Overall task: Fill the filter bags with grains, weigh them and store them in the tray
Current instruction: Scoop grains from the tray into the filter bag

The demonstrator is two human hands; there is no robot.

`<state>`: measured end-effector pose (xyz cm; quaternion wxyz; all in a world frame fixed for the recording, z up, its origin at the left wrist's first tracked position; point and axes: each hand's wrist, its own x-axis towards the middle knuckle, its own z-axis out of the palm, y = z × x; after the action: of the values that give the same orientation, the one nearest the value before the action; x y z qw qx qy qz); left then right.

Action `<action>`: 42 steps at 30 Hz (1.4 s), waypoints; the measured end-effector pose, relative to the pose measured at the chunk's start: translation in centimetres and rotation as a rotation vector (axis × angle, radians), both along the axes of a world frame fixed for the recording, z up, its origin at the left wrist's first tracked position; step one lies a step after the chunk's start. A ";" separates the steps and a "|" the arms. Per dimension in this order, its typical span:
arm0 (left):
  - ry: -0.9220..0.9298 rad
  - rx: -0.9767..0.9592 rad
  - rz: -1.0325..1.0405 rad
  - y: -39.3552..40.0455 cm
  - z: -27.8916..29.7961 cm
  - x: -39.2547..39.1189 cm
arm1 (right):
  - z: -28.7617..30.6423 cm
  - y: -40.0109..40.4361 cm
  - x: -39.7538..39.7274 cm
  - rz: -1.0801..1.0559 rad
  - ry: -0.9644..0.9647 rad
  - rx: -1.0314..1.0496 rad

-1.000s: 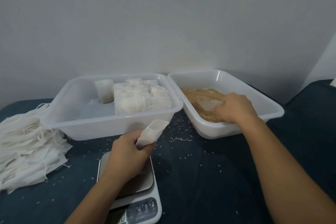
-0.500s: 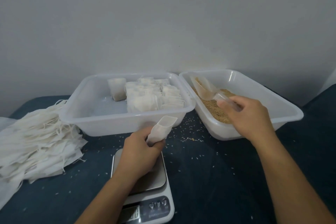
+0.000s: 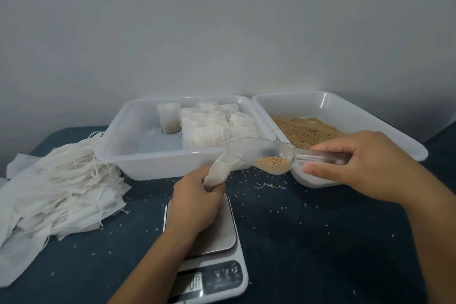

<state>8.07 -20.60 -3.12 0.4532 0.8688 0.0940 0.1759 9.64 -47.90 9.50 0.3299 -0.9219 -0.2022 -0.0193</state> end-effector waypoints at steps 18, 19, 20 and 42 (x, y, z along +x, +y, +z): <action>-0.006 0.166 0.015 0.3 -0.3 0.3 | 3.0 1.6 -0.4 -0.044 -0.094 -0.356; -0.002 0.173 0.016 0.4 -0.3 0.3 | 3.2 1.7 -0.4 -0.047 -0.105 -0.380; -0.002 0.178 0.019 0.4 -0.4 0.3 | 3.3 1.8 -0.5 -0.052 -0.115 -0.403; -0.012 0.213 0.020 0.5 -0.8 0.6 | 5.0 3.3 -1.7 -0.143 -0.267 -0.707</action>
<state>8.68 -20.06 -3.90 0.3570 0.9101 0.0808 0.1944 7.93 -44.58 14.54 -0.0397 -0.9799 -0.1726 -0.0915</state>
